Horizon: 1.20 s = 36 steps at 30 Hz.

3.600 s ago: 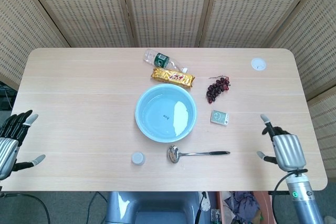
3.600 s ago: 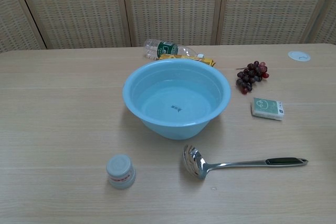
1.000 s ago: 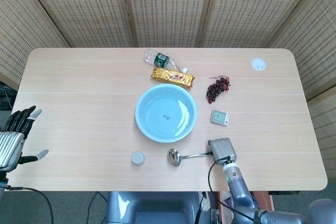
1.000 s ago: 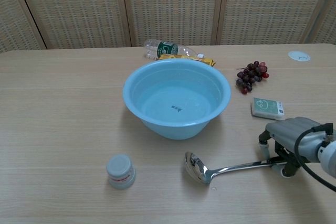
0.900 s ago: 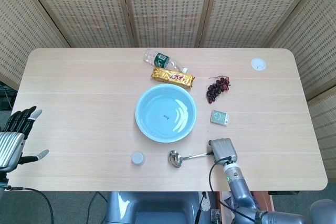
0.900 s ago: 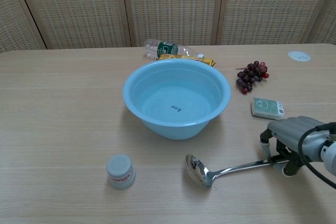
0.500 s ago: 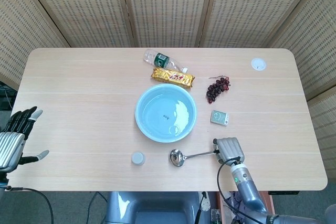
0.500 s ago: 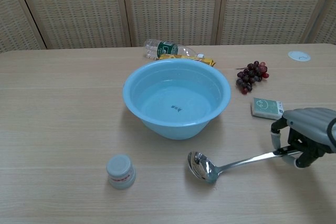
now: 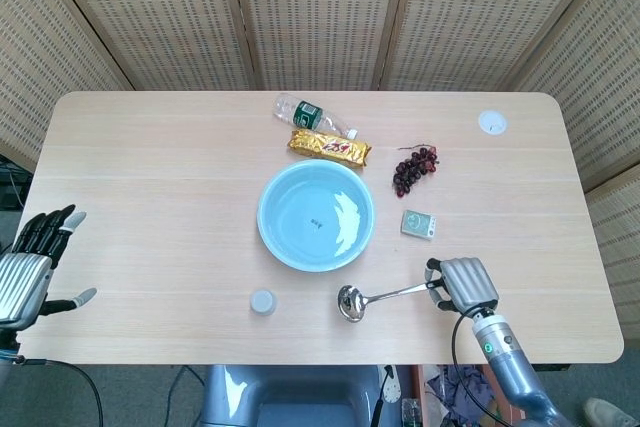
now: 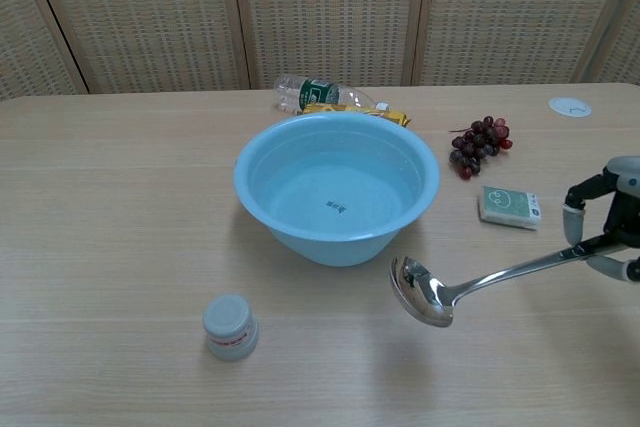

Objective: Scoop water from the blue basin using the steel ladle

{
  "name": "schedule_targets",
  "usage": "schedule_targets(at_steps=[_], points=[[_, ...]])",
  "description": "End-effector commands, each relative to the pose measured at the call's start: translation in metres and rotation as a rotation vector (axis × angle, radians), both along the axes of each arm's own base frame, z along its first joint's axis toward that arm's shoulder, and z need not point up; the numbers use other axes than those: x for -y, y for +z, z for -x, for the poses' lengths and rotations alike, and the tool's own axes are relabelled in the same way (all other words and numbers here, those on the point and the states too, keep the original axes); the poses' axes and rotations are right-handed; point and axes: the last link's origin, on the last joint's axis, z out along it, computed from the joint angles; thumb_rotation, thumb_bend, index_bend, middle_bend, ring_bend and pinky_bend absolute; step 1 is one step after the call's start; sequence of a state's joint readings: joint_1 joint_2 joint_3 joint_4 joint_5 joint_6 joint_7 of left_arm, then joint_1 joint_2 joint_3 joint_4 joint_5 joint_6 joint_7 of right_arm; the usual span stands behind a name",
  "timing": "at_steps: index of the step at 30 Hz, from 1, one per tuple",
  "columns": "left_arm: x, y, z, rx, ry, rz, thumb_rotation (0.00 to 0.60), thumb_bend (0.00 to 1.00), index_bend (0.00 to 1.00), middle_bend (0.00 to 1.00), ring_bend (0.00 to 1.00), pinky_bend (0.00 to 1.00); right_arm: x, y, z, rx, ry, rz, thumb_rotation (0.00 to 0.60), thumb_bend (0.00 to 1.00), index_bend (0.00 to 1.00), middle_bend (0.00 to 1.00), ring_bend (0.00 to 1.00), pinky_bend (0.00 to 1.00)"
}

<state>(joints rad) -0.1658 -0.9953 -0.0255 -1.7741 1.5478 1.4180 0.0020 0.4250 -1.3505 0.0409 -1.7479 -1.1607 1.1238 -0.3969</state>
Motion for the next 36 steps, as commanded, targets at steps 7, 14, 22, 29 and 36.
schedule_targets(at_steps=[7,14,22,29,36], points=[[0.0,-0.001,0.0,-0.004,0.002,0.001,0.6,0.0,0.0,0.0,0.0,0.0,0.004,0.02,-0.014,0.024,0.037,0.005,0.6,0.85,0.77,0.9,0.84,1.0],[-0.001,-0.002,-0.001,-0.005,0.002,0.004,0.6,0.0,0.0,0.0,0.0,0.0,0.023,0.041,-0.04,0.005,0.092,0.033,0.6,0.85,0.77,0.9,0.84,1.0],[-0.005,-0.002,0.001,0.002,0.01,0.018,0.6,0.0,0.0,0.0,0.0,0.0,0.103,0.067,-0.126,-0.191,0.153,0.141,0.6,0.85,0.77,0.9,0.84,1.0],[-0.008,-0.002,0.001,0.009,0.011,0.029,0.6,0.0,0.0,0.0,0.0,0.0,0.143,0.05,-0.17,-0.35,0.127,0.2,0.6,0.85,0.77,0.9,0.84,1.0],[-0.013,-0.002,0.003,0.015,0.028,0.039,0.6,0.0,0.0,0.0,0.0,0.0,0.167,0.023,-0.191,-0.507,0.118,0.241,0.6,0.85,0.77,0.9,0.84,1.0]])
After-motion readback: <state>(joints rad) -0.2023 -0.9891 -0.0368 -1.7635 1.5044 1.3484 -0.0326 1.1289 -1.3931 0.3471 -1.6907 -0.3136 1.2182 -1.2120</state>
